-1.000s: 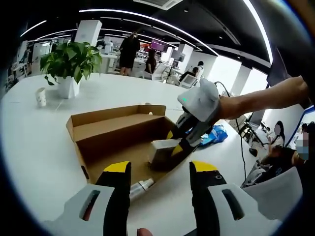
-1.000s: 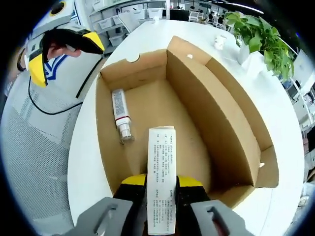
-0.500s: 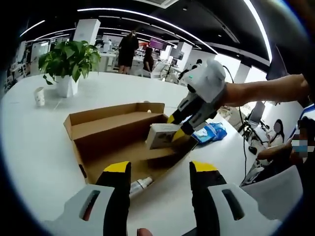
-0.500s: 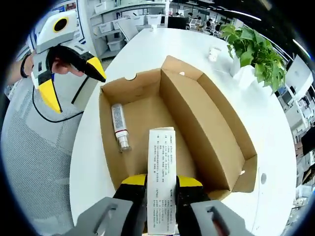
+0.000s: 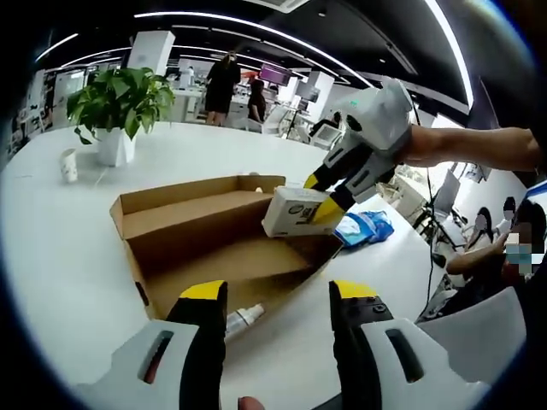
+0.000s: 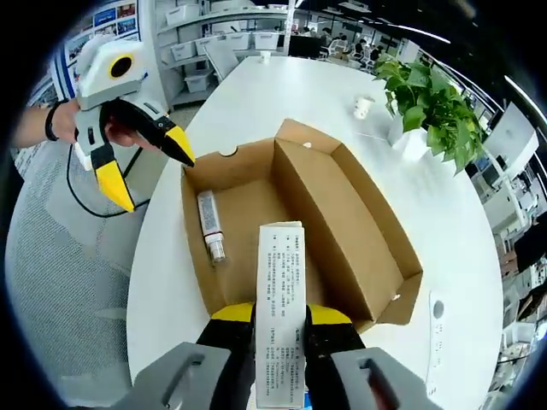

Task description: Operate the shoe box by opening the lid, removing the specified soft item, and placing it in the target area until the item is outside and the box remains undamaged.

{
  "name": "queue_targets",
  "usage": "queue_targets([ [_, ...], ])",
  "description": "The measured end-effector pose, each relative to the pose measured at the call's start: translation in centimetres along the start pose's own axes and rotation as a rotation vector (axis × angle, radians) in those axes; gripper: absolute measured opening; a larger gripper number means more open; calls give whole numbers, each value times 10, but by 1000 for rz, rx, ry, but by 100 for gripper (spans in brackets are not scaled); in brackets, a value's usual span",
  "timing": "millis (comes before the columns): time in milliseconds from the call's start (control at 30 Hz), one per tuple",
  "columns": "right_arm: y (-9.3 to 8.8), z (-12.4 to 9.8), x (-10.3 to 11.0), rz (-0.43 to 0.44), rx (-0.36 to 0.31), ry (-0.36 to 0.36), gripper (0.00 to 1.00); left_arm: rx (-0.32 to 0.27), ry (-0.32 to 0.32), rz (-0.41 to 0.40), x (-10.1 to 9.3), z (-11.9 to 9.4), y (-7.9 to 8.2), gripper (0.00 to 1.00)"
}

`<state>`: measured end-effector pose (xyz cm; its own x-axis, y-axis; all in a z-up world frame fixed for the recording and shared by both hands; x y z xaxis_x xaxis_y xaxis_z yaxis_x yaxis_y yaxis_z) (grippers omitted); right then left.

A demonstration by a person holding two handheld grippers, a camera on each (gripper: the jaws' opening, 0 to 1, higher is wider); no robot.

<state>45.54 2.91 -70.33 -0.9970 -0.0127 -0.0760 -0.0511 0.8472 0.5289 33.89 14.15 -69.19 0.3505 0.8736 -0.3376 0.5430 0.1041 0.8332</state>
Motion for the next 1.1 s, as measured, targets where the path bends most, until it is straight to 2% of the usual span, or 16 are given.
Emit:
queue_targets([
  [433, -26, -35, -4, 31, 13, -54, 17, 15, -17, 12, -10, -1, -3, 49],
  [700, -58, -48, 1, 71, 37, -76, 17, 22, -34, 24, -23, -3, -4, 49],
  [1100, -104, -67, 5, 142, 63, -111, 17, 33, -46, 27, -25, -3, -7, 49],
])
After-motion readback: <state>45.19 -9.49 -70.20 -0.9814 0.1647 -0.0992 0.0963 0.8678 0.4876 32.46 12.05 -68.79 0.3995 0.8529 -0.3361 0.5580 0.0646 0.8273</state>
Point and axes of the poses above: the point that each gripper's makers call its tool centre point, and the gripper's own axes: z roughly forward along the fingers, x roughly to its left, y roughly out of its top, the point moved 2 cm from there along -z, roughly backward along the fingers, and after that the axes turned 5 degrees about -x, right-handed, at the moved point
